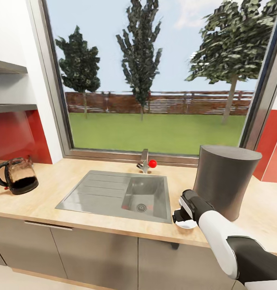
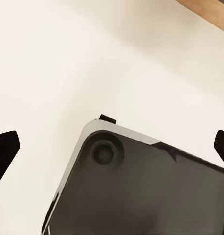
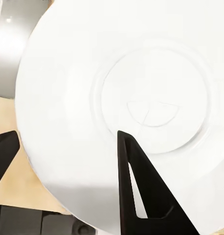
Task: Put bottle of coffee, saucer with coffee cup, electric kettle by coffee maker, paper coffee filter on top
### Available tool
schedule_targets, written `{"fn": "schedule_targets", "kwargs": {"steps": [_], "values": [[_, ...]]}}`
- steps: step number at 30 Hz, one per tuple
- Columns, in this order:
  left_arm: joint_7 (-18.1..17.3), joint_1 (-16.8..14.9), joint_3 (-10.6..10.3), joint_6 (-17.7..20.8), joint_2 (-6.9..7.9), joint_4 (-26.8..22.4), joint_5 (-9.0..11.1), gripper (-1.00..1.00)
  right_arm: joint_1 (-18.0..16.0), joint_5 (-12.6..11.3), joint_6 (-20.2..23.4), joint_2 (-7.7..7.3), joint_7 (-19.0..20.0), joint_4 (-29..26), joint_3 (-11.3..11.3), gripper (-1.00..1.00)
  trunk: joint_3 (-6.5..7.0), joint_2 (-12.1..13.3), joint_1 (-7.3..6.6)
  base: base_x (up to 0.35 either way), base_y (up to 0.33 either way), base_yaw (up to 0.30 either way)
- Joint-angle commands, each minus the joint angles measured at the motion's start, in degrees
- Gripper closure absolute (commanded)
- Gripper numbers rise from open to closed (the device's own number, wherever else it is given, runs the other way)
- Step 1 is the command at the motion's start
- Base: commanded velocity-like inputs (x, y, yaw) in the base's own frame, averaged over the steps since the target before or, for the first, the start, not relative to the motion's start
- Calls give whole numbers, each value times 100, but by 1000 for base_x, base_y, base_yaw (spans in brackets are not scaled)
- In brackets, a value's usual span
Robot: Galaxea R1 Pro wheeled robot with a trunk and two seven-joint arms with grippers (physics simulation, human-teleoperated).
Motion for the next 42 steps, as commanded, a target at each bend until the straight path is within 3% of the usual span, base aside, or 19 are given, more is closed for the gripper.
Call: {"fn": "schedule_targets", "kwargs": {"steps": [1,9,30,42], "values": [[-4,-1,43,-15,-2,4,-15,-100,0,46,18,3,19,-6,-14,100,-21,-46,24,0,0,0],[-4,-1,43,-15,-1,4,-6,-100,0,46,11,-10,22,-6,-14,100,-164,-367,200,0,0,0],[-4,-1,35,-24,-2,4,-23,-100,0,52,-45,-23,22,152,-14,100,-164,-367,200,-35,-22,0],[-8,-1,40,-15,2,6,5,-100,0,50,-51,-23,17,165,-9,100,-380,-848,464,0,0,0]]}}
